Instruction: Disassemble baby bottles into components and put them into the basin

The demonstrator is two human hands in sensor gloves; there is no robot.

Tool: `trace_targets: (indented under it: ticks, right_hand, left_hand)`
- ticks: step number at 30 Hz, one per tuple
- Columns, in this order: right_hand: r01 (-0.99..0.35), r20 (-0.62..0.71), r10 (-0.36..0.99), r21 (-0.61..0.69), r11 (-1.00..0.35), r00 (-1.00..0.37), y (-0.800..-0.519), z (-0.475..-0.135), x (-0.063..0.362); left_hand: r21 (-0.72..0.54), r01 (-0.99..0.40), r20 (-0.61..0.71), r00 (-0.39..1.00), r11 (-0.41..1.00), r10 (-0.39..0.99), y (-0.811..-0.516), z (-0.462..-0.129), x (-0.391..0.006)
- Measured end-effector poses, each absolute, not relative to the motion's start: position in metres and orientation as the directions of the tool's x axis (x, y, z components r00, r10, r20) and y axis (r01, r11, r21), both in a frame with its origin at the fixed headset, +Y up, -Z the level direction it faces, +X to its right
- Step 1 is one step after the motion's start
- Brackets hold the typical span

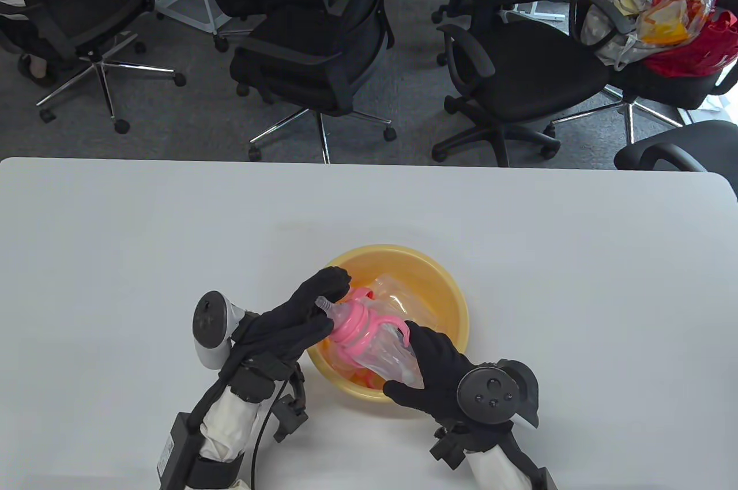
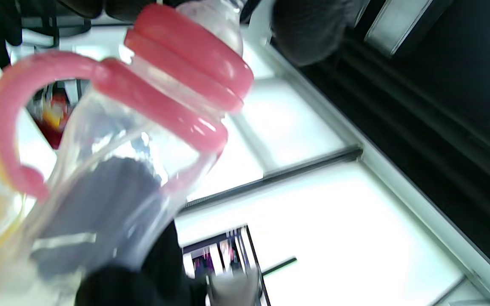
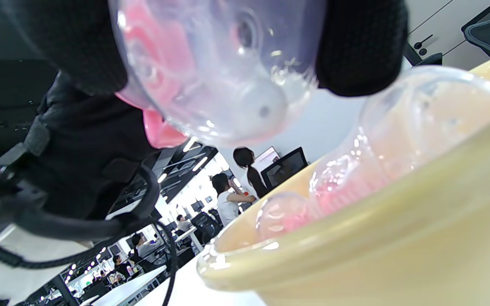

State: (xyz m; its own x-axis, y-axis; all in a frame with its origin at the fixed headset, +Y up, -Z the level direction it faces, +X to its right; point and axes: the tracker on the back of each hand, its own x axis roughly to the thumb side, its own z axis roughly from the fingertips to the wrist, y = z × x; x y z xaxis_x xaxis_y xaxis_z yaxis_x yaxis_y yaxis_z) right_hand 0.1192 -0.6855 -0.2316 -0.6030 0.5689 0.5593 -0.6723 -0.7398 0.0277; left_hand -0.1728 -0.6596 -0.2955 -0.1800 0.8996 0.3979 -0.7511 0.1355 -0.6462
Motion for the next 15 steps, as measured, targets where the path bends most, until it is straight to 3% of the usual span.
trace_targets:
  ticks: [6,10,15]
  right_hand:
    - [-0.654,0.56,0.554,0.027,-0.756,-0.616,-0.6863,-0.2316,0.1179]
    - [-0.669,0.558,0.57,0.035,-0.742,-0.603,-0.6855,-0.2318,0.1194]
    - [-0.699,0.555,0.602,0.051,-0.713,-0.574,-0.6843,-0.2322,0.1229]
  left_hand:
    - [-0.453,-0.858,0.493,-0.016,0.241,0.87,-0.6559,-0.2936,-0.1781]
    - [-0.258,-0.928,0.529,0.097,0.269,0.843,-0.6558,-0.2892,-0.1803]
    - [-0.185,-0.959,0.53,0.086,0.214,0.843,-0.6566,-0.2874,-0.1835]
